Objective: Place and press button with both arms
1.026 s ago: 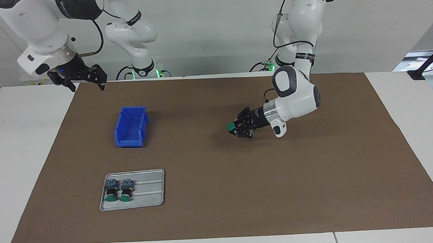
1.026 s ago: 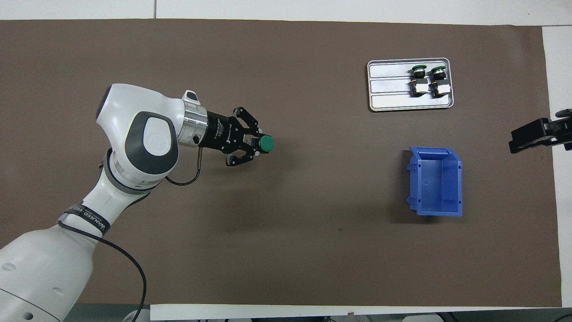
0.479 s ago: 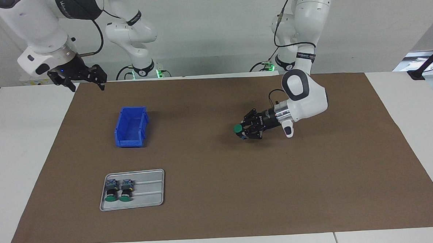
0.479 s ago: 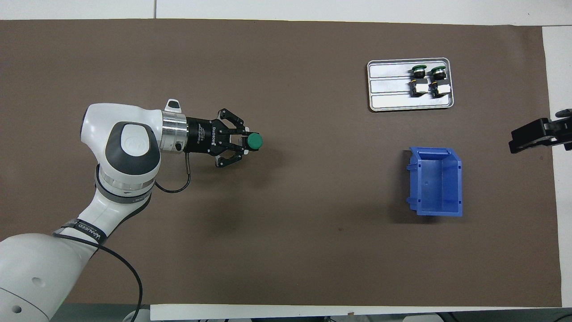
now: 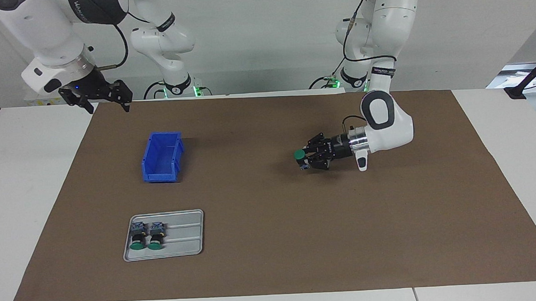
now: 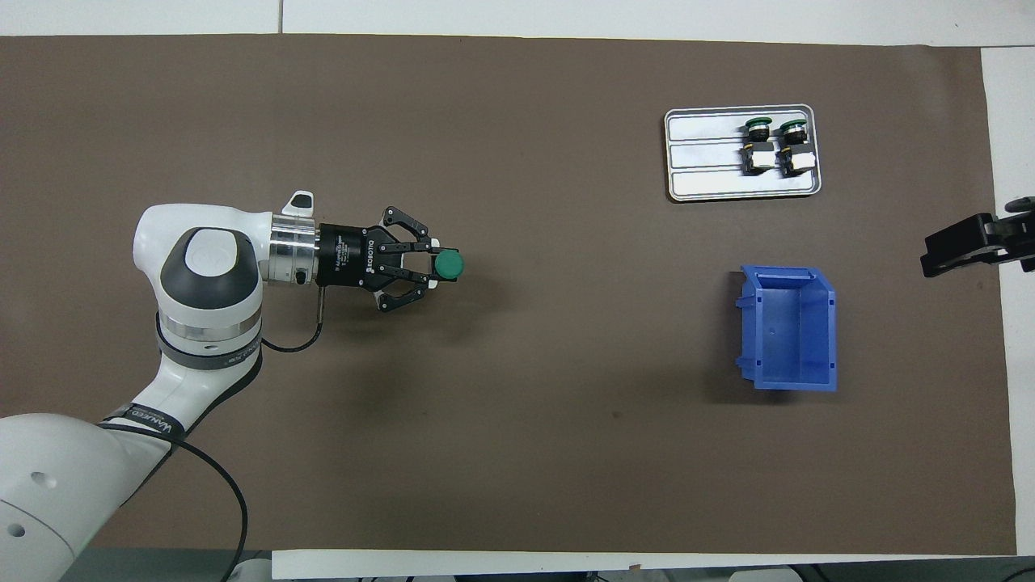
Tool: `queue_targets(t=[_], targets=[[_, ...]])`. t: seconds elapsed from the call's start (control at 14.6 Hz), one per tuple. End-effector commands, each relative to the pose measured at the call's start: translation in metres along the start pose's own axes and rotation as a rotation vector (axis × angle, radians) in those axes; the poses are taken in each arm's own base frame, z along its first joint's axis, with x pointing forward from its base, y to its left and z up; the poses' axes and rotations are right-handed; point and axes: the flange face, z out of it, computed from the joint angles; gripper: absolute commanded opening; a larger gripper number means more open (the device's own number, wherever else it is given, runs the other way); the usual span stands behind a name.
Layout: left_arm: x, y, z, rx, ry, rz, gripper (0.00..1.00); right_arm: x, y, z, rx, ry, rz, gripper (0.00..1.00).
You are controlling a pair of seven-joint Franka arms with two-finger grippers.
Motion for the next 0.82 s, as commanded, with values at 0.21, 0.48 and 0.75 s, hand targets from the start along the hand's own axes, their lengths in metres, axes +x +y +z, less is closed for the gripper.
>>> queue_targets(t=[0.21,0.48,0.75], targets=[[0.013,-0.020,0.021,-0.055,-0.045,0.004,0.00,-0.003,0.001,-0.002,-0.001,-0.009,-0.013,0.99],[0.012,-0.026,0.040,-0.096,-0.043,-0.025,0.00,-0.003,0.001,-0.002,-0.001,-0.011,-0.013,0.99],[0.016,-0.034,0.050,-0.102,-0.037,-0.048,0.00,-0.003,0.001,-0.002,-0.003,-0.009,-0.014,0.99]])
